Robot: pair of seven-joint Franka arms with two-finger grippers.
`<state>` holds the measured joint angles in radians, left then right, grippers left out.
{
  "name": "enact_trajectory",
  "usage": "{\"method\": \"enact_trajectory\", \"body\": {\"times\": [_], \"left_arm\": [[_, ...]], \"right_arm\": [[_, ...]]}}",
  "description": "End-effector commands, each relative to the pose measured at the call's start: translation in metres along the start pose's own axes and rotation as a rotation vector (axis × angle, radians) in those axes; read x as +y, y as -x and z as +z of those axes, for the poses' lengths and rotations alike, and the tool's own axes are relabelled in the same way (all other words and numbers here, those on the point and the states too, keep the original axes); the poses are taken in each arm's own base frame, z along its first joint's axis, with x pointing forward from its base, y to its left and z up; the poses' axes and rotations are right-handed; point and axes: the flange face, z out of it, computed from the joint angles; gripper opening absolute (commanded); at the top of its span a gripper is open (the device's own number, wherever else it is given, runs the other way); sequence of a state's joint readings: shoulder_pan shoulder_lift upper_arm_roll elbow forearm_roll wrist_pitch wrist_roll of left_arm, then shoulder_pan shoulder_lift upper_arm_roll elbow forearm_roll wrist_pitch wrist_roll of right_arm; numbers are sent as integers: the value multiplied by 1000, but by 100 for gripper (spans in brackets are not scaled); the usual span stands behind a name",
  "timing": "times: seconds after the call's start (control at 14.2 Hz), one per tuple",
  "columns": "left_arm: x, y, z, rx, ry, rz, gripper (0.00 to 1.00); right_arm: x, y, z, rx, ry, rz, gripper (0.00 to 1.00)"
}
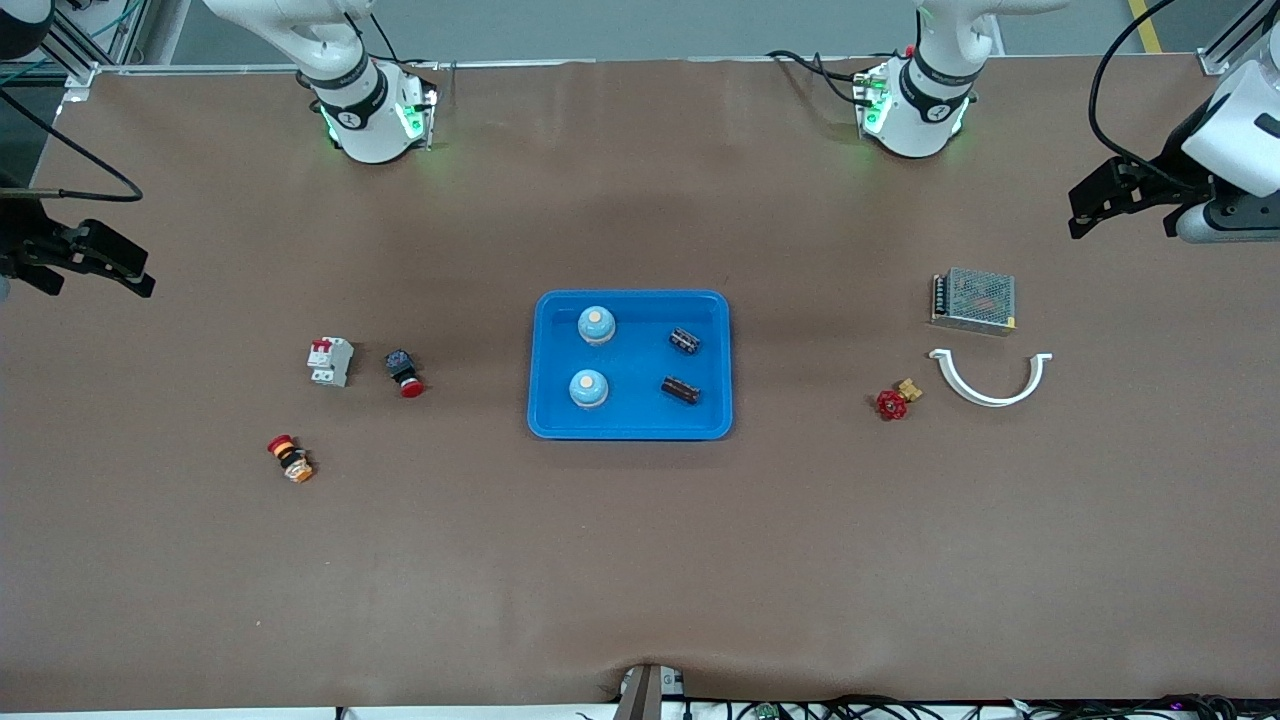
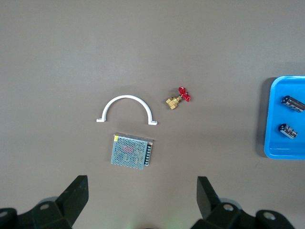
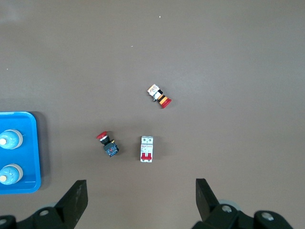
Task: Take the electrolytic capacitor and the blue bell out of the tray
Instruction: 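Reach the right gripper to a bell while the left gripper reaches a capacitor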
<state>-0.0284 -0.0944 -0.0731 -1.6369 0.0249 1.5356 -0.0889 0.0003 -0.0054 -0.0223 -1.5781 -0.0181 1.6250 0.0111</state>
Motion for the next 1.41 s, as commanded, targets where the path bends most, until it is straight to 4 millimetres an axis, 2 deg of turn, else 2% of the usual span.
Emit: {"method": "enact_trajectory", "body": {"times": [0.0,0.28,0.56,0.78,1.06,1.34], "left_arm": [[1,-6,-1,-4,8,6,100],[2,-7,1,-9,9,-9,100],[15,-19,25,-47,21,11,100],[44,-26,54,-52,20,26,100],[90,-24,99,-55,18,11,100],[155,-32,151,-84,49,-107,100]], "right_arm": [[-2,2,-5,-2,-3,3,100],[-2,2,-5,-2,-3,3,100],[-10,5,-2,-34,-10,-6,100],[-28,10,-4,-52,-42,7,100],[-84,20,-3,-84,-34,91,100],[-172,40,-1,-86,-21,68,100]]}}
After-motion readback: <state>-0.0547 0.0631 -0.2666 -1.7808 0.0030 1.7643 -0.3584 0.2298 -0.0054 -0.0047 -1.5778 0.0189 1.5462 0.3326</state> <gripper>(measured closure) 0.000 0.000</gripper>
